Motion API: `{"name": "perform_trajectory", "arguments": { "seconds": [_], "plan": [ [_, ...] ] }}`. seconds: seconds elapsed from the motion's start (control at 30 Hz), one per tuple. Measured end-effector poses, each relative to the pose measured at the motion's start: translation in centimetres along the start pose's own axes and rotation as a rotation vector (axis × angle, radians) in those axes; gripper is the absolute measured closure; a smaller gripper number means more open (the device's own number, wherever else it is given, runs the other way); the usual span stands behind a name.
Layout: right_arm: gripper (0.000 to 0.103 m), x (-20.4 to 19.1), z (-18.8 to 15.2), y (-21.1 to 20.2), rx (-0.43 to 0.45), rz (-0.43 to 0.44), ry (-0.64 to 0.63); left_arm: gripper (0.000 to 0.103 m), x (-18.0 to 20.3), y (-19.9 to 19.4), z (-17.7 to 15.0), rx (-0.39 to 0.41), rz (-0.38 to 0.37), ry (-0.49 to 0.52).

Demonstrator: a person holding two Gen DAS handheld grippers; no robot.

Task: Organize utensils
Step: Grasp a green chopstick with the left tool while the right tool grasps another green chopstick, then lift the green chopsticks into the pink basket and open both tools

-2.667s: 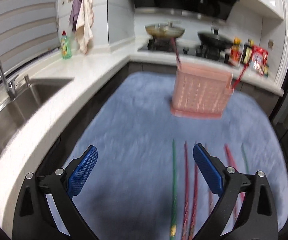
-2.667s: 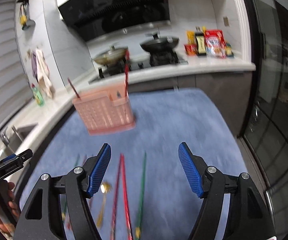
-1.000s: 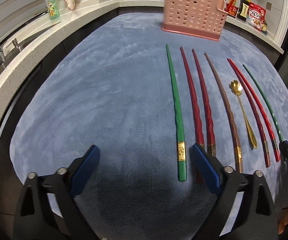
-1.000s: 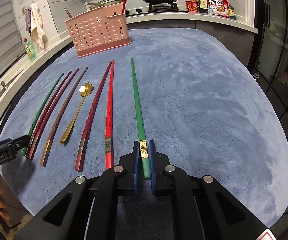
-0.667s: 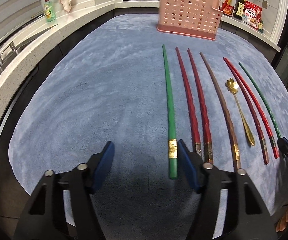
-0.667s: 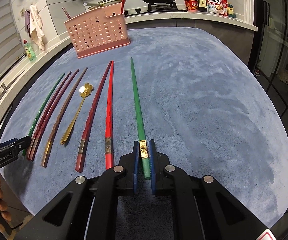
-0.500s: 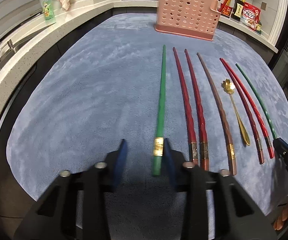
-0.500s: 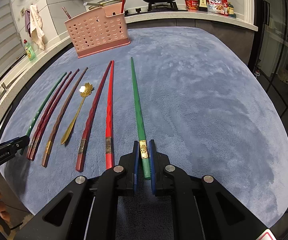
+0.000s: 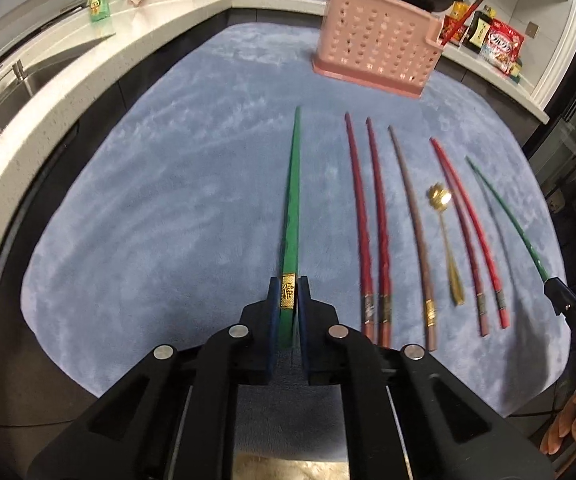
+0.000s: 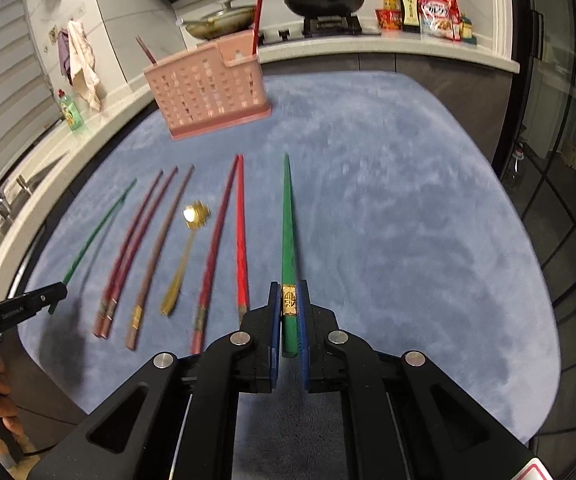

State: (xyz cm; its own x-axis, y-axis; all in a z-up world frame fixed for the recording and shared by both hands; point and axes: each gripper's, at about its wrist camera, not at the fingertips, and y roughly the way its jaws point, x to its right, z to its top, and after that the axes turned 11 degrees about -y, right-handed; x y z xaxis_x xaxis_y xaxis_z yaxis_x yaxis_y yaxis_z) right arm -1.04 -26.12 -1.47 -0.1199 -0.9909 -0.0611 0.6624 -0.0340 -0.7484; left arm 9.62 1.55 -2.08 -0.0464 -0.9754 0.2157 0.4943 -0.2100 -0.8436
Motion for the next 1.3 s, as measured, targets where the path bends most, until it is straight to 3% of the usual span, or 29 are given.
{"name": "perform_trajectory", "arguments": {
  "seconds": [0.47, 0.97, 1.3],
  "plan": [
    [0.096, 1.0, 8.1, -5.4, 0.184, 0.01, 0.008, 0.096, 1.6, -7.5, 7.1, 0.17, -0.07, 0.0],
    [0.096, 2.1, 17.3, -6.5, 0.349, 0.011, 0.004, 0.096, 4.9, -9.6, 17.0, 0.303, -0.107, 0.009],
    [0.096, 2.9, 25.7, -7.0, 0.482, 0.137, 0.074, 0.096, 8.1, -12.5, 24.4, 0.419, -0.185, 0.014]
  ]
}}
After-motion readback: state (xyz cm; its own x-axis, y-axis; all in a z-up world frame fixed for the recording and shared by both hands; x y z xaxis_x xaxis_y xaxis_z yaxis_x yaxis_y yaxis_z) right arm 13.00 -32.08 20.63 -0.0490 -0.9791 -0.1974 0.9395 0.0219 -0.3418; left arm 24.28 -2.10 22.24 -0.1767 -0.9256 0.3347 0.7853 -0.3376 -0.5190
